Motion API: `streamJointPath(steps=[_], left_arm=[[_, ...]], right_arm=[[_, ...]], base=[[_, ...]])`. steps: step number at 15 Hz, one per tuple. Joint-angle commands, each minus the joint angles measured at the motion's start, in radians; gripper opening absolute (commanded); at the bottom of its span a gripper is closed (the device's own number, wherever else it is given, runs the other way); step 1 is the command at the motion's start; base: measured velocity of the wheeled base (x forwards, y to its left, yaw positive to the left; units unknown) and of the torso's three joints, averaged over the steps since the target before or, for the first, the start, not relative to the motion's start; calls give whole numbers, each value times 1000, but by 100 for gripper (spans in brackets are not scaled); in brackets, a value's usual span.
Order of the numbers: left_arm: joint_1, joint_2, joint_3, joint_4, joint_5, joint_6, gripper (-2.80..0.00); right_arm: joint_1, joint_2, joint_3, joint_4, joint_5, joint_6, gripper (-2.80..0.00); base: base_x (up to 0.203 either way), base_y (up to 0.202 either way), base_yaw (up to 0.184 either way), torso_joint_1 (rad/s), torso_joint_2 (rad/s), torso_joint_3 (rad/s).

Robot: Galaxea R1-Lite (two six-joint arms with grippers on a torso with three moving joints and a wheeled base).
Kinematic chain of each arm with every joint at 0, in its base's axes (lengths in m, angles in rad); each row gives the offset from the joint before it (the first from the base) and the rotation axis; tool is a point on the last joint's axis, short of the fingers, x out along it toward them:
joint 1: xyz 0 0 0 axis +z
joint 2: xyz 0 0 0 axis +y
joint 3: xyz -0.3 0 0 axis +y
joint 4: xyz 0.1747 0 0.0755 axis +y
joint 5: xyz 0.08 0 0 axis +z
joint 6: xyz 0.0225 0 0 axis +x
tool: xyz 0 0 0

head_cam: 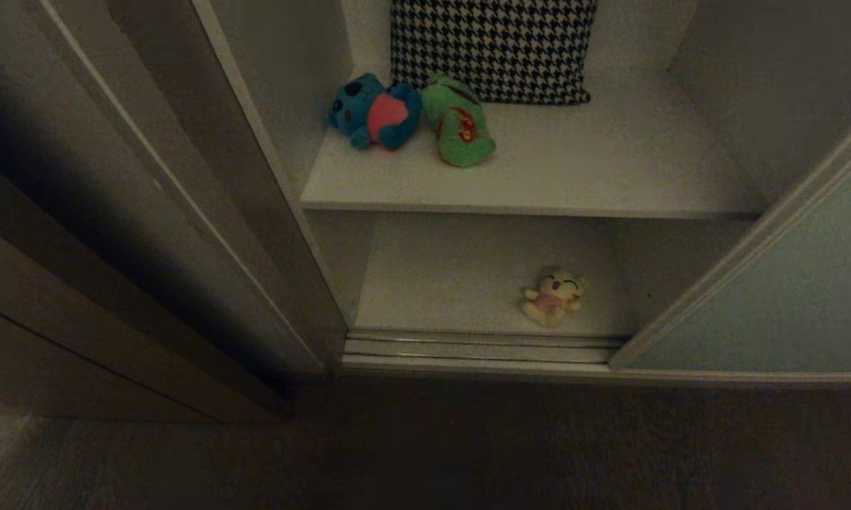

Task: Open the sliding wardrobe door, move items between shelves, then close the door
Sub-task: Place the pink doll on the higher shelf

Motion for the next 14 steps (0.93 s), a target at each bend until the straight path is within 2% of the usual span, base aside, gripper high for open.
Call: streamJointPath(steps=[1, 11, 14], left_arm=[[0, 3, 0, 0, 1, 2, -280], [0, 3, 0, -2, 1, -1, -280], [0, 3, 0, -2, 1, -2, -280]], right_arm=[[1, -1, 0, 0, 0, -1, -280], [0, -1, 0, 0, 0, 1, -280], [1, -1, 0, 0, 0, 0, -280]], base=[[0, 197, 0, 7, 4, 0], [0, 194, -2, 4, 4, 3], [0, 92, -3, 1, 0, 1]])
